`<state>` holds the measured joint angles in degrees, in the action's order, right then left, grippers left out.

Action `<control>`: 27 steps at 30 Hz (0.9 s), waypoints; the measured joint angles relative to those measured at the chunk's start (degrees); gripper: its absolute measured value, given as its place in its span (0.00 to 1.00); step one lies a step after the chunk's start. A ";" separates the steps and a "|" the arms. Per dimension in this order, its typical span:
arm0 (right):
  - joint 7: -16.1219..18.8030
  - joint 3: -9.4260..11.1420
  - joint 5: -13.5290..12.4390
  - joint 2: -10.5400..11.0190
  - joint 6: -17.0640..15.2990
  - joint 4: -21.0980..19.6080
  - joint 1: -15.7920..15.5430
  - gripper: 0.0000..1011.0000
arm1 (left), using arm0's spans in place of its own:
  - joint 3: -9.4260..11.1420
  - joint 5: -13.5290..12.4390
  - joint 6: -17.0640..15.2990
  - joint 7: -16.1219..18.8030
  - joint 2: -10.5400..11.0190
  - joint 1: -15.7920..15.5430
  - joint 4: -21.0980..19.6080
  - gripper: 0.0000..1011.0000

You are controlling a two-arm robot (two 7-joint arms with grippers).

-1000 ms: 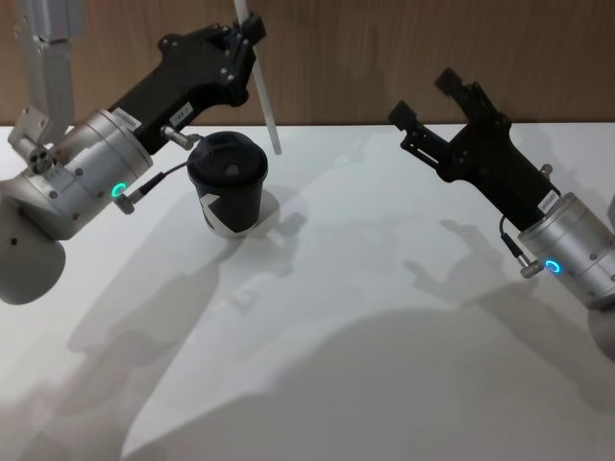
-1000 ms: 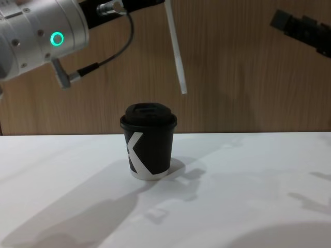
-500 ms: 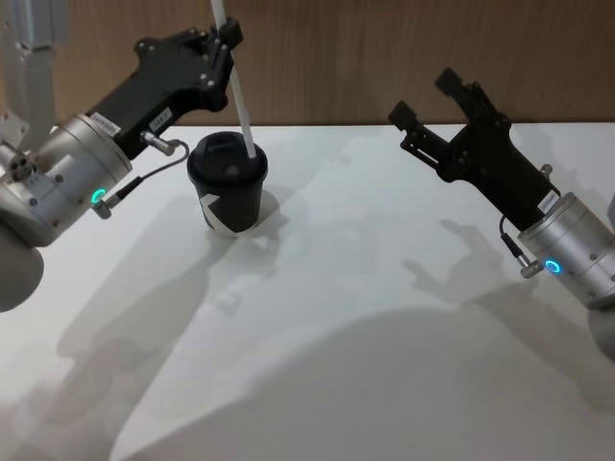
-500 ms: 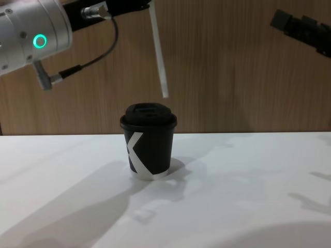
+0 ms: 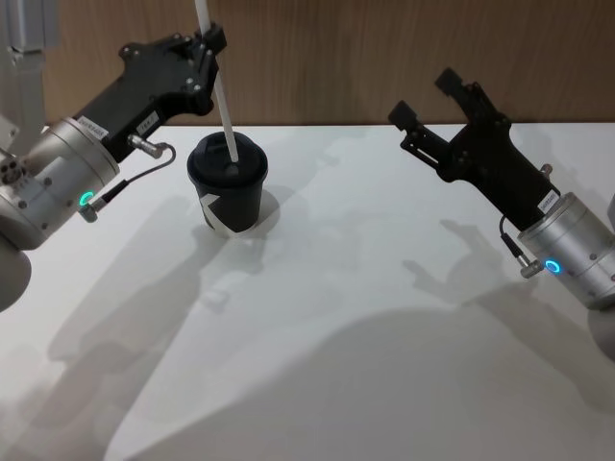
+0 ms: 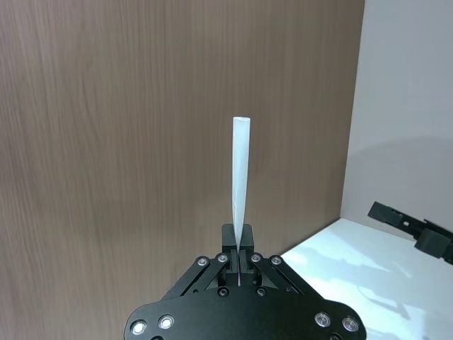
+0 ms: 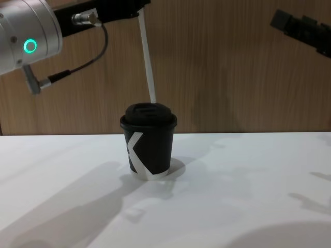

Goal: Pick up the straw with one hand, pass it to the other hand, and insert it into the cup.

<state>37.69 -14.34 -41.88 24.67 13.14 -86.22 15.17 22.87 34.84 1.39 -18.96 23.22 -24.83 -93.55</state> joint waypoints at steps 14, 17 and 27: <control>0.00 0.00 0.00 0.00 0.00 0.00 0.00 0.99 | -0.16 -1.12 -1.70 0.92 -0.41 0.44 0.84 0.01; 0.00 0.00 0.00 0.00 0.00 0.00 0.00 0.99 | -0.19 -1.44 -1.87 1.24 -0.69 0.48 1.15 0.01; 0.00 0.00 0.00 0.00 0.00 0.00 0.00 0.99 | -0.40 -2.53 -1.79 2.34 -2.04 0.41 2.91 0.01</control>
<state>37.69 -14.34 -41.88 24.66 13.14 -86.22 15.17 22.48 32.31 -0.40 -16.63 21.19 -24.42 -90.64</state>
